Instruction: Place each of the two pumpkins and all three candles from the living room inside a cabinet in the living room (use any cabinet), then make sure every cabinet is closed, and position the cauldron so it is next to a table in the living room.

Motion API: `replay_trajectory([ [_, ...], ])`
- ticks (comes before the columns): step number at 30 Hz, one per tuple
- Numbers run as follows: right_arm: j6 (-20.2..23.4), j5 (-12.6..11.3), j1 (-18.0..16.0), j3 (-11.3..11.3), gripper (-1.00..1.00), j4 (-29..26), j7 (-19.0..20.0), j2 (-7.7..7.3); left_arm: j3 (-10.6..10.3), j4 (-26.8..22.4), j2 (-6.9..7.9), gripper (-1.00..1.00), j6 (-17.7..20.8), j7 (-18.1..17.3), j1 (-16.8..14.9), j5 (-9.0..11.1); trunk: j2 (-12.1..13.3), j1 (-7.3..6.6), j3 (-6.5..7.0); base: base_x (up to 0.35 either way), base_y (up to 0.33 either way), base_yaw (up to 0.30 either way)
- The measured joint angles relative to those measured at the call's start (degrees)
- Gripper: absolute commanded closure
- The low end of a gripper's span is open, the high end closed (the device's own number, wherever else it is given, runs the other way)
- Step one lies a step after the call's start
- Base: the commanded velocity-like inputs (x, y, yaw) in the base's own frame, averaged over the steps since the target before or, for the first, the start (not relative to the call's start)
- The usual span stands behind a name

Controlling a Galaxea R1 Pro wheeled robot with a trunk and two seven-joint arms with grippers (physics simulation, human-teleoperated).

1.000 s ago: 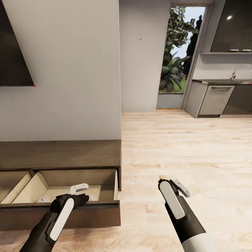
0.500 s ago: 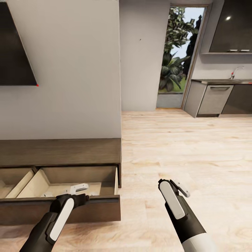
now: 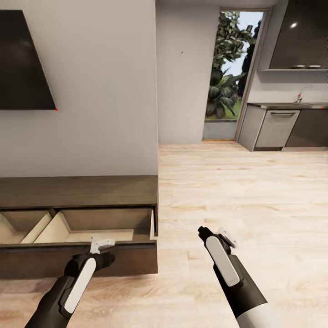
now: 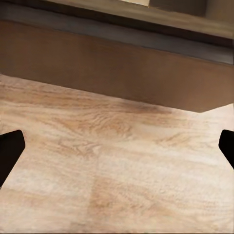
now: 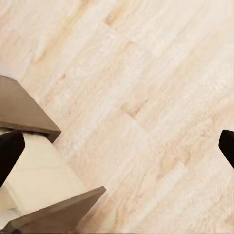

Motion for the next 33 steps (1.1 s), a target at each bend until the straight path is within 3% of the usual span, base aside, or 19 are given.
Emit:
replay_trajectory([
  [6,3.68,0.34,0.00,0.35,-1.00,0.00,4.92,0.18,0.00,0.00,0.00,-1.00,0.00,0.00,0.00,0.00,0.00,0.00,0.00,-0.250,0.000,0.000],
  [18,4.21,0.40,0.00,0.28,-1.00,0.28,5.39,0.21,0.08,0.01,0.08,-1.00,0.00,0.00,0.00,-0.12,0.00,-0.01,0.00,-0.223,0.015,0.000],
  [26,4.20,0.37,0.00,0.48,-1.00,0.82,5.74,0.21,0.18,0.19,0.19,-1.00,-0.04,0.02,0.00,-0.64,0.00,-0.01,0.00,-0.159,0.220,0.000],
  [33,4.13,0.31,0.00,0.65,-1.00,0.95,5.99,0.21,0.26,0.59,1.18,-1.00,-0.05,0.02,0.00,-0.80,0.00,-0.02,0.00,-0.065,0.277,0.000],
])
